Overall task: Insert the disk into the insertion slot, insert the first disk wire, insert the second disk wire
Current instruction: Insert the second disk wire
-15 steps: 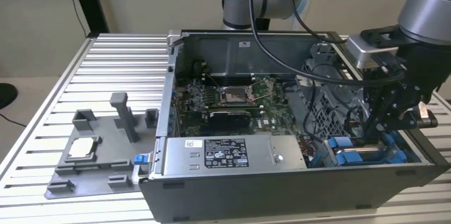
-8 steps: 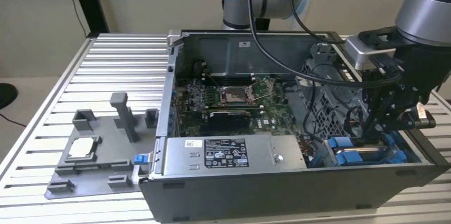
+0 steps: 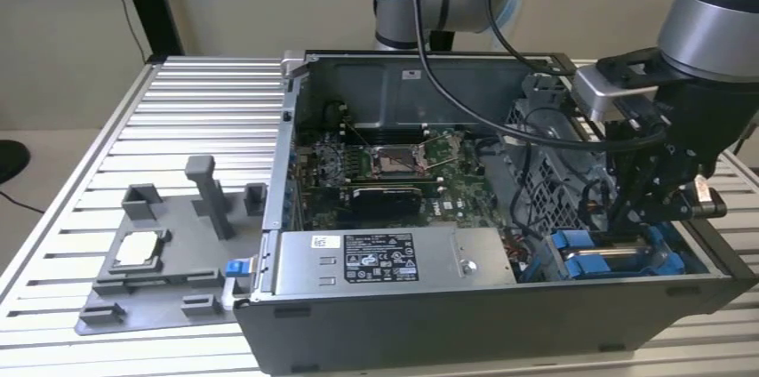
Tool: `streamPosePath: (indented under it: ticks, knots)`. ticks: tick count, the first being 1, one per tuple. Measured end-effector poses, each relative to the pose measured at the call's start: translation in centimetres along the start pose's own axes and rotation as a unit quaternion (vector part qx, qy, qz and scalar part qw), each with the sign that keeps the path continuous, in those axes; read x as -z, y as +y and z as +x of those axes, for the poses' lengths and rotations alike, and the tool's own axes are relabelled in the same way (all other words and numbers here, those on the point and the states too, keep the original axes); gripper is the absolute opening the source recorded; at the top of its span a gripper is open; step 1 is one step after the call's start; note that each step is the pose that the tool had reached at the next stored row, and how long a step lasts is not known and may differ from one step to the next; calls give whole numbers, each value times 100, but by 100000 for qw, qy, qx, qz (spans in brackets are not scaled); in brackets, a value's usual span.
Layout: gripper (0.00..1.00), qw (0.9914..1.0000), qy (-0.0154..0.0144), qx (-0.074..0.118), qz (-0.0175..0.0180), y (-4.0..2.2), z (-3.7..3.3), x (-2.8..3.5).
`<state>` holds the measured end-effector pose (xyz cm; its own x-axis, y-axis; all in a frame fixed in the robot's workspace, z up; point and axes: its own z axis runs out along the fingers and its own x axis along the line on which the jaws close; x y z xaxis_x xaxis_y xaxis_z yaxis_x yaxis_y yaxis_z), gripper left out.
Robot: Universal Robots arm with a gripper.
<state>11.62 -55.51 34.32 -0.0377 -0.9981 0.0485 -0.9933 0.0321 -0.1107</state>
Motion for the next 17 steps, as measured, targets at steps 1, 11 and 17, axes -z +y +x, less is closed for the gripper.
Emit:
streamPosePath:
  ticks: [1,11,17]
  knots:
    - [0,100000,3,-4,63,4,-1,-5]
    - [0,99998,9,-35,687,33,-7,-65]
    - [0,99996,-25,-47,858,37,-8,-80]
